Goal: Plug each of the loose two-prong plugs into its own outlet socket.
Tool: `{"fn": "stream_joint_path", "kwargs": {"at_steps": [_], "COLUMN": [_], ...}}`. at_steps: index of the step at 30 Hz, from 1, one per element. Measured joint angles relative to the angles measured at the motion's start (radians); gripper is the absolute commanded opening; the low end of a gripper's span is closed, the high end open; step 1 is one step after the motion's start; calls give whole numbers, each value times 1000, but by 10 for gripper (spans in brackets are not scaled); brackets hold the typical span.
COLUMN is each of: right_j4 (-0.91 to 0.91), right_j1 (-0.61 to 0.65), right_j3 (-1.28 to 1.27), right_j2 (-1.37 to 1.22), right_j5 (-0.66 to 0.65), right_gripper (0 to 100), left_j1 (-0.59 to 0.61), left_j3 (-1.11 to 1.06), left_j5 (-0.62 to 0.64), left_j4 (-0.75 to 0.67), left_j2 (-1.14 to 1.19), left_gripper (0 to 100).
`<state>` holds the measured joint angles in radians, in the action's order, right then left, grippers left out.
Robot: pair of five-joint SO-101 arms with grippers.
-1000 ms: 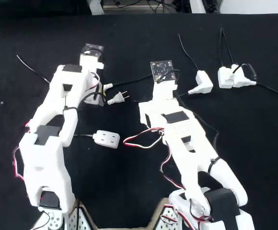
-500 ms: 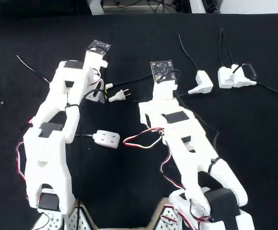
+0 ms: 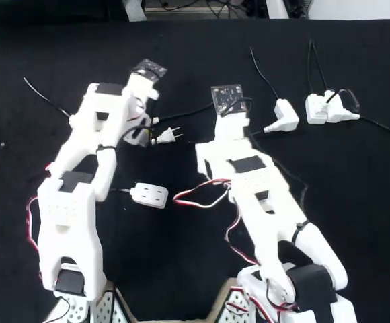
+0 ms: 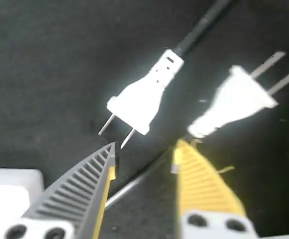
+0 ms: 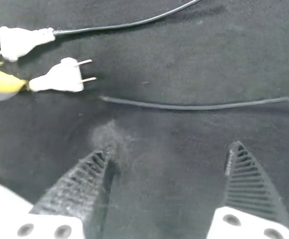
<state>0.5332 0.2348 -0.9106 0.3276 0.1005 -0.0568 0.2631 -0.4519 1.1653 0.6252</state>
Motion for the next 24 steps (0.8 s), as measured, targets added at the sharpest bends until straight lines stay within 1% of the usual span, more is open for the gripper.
{"fn": "stream_joint_path", "kwargs": {"at_steps": [12,17,21,24], "right_j4": [37,40,40,40], "right_j1": [-189,-224,-229,-229], "right_j3": [66,72,72,72], "right_j2": [0,0,0,0], "right_j5": [6,8,8,8], "right_gripper": [315,315,315,315], "left_j1": [-130,-178,-213,-213], "left_j3": [-49,-69,-84,-87], "left_j5": [3,35,68,92], "left_j4": [32,34,18,-3], "left_j2": [-49,-64,-68,-68], "left_gripper": [185,185,187,229]}}
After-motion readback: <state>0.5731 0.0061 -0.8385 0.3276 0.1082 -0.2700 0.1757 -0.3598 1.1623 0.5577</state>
